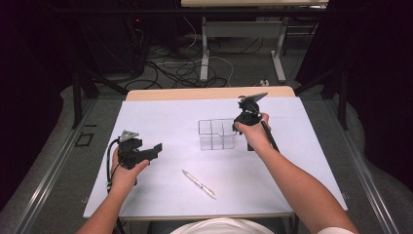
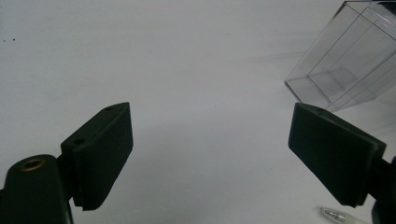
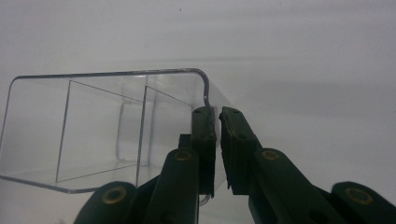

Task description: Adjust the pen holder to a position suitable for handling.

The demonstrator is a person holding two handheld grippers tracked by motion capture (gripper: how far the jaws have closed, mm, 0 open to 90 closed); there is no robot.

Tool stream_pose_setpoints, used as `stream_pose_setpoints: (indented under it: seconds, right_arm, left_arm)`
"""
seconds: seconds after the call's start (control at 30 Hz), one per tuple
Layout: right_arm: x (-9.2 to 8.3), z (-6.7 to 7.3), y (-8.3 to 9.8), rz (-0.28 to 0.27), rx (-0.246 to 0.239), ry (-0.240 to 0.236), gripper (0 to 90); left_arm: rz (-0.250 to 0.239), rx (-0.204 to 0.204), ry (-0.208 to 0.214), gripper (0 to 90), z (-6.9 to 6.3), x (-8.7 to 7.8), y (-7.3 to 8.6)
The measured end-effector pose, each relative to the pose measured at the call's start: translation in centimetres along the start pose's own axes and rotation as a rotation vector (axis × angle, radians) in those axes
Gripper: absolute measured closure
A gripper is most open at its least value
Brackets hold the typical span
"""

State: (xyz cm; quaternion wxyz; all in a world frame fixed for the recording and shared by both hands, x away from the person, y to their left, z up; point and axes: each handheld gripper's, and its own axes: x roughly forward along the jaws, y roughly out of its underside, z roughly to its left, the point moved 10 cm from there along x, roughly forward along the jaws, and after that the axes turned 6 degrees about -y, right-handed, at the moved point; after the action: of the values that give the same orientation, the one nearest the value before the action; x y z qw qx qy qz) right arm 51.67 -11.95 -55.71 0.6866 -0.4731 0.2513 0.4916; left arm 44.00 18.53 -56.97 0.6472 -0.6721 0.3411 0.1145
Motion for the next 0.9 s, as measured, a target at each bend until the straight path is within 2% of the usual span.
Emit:
stream_pose_setpoints:
  seconds: [0.13, 0.23, 0.3, 0.33, 0.5, 0.53, 0.57, 0.6, 0.67, 0.8, 0.9]
  right_arm:
    - [0.0, 0.0, 0.0, -0.001, 0.002, 0.008, 83.9]
    - [0.2, 0.2, 0.1, 0.002, 0.007, -0.016, 83.5]
    - [0.2, 0.2, 0.2, 0.003, -0.002, 0.0, 83.3]
    - [0.3, 0.6, 0.1, 0.0, 0.008, -0.016, 83.2]
    - [0.6, 1.1, 0.4, 0.007, 0.0, -0.017, 82.8]
    - [0.6, 1.1, 0.4, 0.01, -0.021, -0.019, 82.7]
    - [0.6, 1.2, 0.4, 0.007, -0.004, -0.019, 82.5]
    - [0.7, 1.4, 0.5, 0.009, -0.011, -0.023, 82.3]
    - [0.7, 1.3, 0.6, 0.01, -0.018, -0.011, 82.3]
    - [0.7, 1.3, 0.5, 0.014, -0.008, -0.031, 81.6]
    - [0.8, 1.3, 0.6, 0.019, -0.018, -0.037, 78.4]
  left_arm:
    - [-0.001, -0.002, -0.001, 14.0, 0.0, 0.1, 0.0]
    - [0.004, 0.003, 0.001, 14.0, -0.1, 0.0, 0.0]
    - [0.005, 0.002, 0.002, 14.0, -0.1, 0.1, 0.1]
    - [0.005, 0.002, 0.0, 14.0, 0.0, 0.1, 0.1]
    - [0.005, -0.001, -0.001, 14.2, 0.0, 0.1, 0.1]
    - [0.005, -0.001, -0.001, 14.2, 0.0, 0.1, 0.1]
    - [0.005, -0.001, -0.001, 14.2, 0.0, 0.1, 0.1]
    - [-0.001, -0.004, -0.001, 14.2, 0.0, 0.1, 0.0]
    - [0.0, -0.003, -0.002, 14.2, 0.0, 0.1, 0.0]
    - [0.006, 0.001, -0.002, 14.2, 0.0, 0.0, 0.1]
    - [0.0, -0.002, -0.003, 14.2, 0.0, 0.0, 0.0]
